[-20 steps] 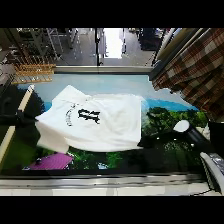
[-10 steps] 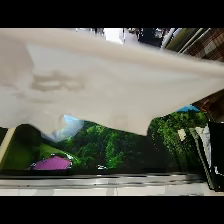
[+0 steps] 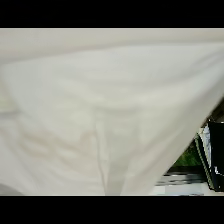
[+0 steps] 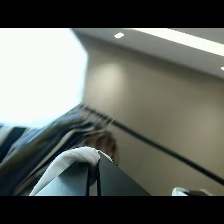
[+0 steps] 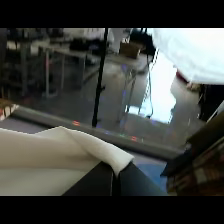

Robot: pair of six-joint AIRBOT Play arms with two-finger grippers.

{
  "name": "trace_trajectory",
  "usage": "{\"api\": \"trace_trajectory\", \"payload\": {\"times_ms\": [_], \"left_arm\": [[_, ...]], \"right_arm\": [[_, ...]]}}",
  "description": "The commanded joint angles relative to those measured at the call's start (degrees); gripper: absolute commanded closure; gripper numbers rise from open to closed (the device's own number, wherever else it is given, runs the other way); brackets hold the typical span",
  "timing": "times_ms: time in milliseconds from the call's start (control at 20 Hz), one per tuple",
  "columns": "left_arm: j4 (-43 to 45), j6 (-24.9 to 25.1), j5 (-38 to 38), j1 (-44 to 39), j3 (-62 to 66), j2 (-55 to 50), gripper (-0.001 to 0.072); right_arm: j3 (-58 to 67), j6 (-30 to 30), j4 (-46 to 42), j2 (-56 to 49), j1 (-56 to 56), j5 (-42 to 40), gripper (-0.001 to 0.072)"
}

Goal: Fold the clothes and pants, and hang the long-sleeved shirts on hangers.

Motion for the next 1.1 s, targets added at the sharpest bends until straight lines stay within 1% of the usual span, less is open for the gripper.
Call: {"api": "trace_trajectory", "payload": {"times_ms": [0, 50, 150, 200, 300, 400, 500, 600, 700, 850, 950, 1050], "left_arm": [[27.3, -2.6, 1.92, -6.69, -6.51, -5.31, 0.07], [30.47, -0.85, 3.61, -8.94, -9.16, -7.61, 0.0699], [34.32, 1.33, 9.31, -12.87, -13.55, -13.16, 0.0699], [34.71, 2.38, 12.74, -14.56, -15.15, -16.76, 0.0699], [34.67, 2.43, 19.34, -17.22, -16.06, -25.03, 0.0699], [32.79, 2.43, 26.8, -19.12, -16.02, -32.74, 0.0699], [27.12, 2.45, 28.59, -19.54, -15.56, -38.56, 0.07], [26.53, 2.45, 28.37, -19.32, -15.13, -40.37, 0.07], [26.93, 2.43, 25.75, -17.94, -14.78, -40.3, 0.07], [27.15, 1.97, 21.46, -14.93, -14.71, -40.39, 0.07], [29.51, -0.9, 17.31, -12.94, -14.71, -40.41, 0.0701], [34.69, -4.83, 14.01, -10.99, -14.71, -40.41, 0.0701]], "right_arm": [[-3.37, -0.04, 0.42, -15.54, 0.09, 5.14, 0.0693], [-5.62, -0.07, 0.83, -20.13, 0.09, 4.11, 0.0693], [-9.86, -0.07, 0.9, -28.74, 0.09, 0.15, 0.0693], [-11.54, -0.07, 0.87, -32.76, 0.09, -2.49, 0.0693], [-13.25, -0.04, 0.85, -40.81, 0.07, -7.67, 0.0693], [-13.25, -0.02, 0.81, -47.45, 0.07, -13.77, 0.0693], [-13.2, 0.26, 0.96, -50.8, 0.07, -19.82, 0.0693], [-13.18, 0.24, 1.79, -51.23, 0.07, -22.49, 0.0693], [-12.24, 0.24, 1.84, -51.1, 0.07, -19.41, 0.0693], [-11.69, 0.17, 1.57, -51.12, 0.07, -8.98, 0.0693], [-11.69, 0.2, 0.33, -51.12, 0.02, -1.27, 0.0693], [-11.72, 0.2, -1.03, -51.19, 0.02, 4.46, 0.0694]]}}
